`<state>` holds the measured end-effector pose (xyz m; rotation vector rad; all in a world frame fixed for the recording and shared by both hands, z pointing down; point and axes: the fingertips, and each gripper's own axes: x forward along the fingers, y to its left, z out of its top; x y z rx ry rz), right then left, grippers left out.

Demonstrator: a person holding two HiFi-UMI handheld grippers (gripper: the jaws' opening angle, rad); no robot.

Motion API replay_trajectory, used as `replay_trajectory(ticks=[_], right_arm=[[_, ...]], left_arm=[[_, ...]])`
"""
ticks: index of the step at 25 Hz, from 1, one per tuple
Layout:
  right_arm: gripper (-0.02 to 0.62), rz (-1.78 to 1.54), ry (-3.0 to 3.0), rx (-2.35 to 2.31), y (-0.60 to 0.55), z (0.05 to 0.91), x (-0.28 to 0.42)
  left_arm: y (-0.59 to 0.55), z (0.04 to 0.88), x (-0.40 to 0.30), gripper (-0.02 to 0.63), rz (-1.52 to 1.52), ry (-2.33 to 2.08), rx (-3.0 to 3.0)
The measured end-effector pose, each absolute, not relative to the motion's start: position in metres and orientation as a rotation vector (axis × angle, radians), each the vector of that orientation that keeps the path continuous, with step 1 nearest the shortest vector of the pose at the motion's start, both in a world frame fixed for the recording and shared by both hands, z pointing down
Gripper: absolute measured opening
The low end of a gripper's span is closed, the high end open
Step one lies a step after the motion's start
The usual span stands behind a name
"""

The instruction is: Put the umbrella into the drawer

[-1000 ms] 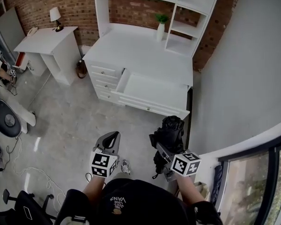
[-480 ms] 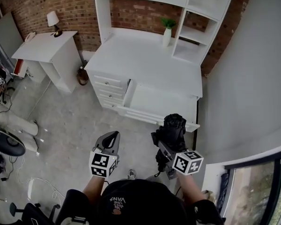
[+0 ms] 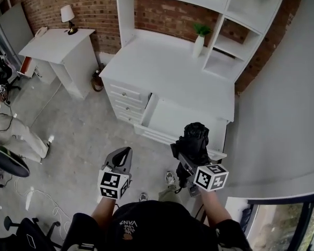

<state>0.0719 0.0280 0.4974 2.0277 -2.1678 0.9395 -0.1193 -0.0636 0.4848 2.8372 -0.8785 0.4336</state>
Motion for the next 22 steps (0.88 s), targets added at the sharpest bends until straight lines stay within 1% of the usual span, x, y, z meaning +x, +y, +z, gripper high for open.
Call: replay_trajectory(ticks=[5,14,22], right_arm=[[0.242,0.923,-2.210,1.909,-0.018,0.498,0.108],[0.242,0.885,-2.270,1.636,-0.095,0.515,0.170],[0.241,0.851,-2.297,1.414,-0.145,0.540,0.200]], left_arm=[[-0.092,0.486,-0.100,0.011,0.428,-1.027,2.756],[-0.135,0.484,-0.043,0.011,0.385,-1.259,2.634],[-0.150,0.496,-0.023,0.011,0.377,-1.453,2.490]])
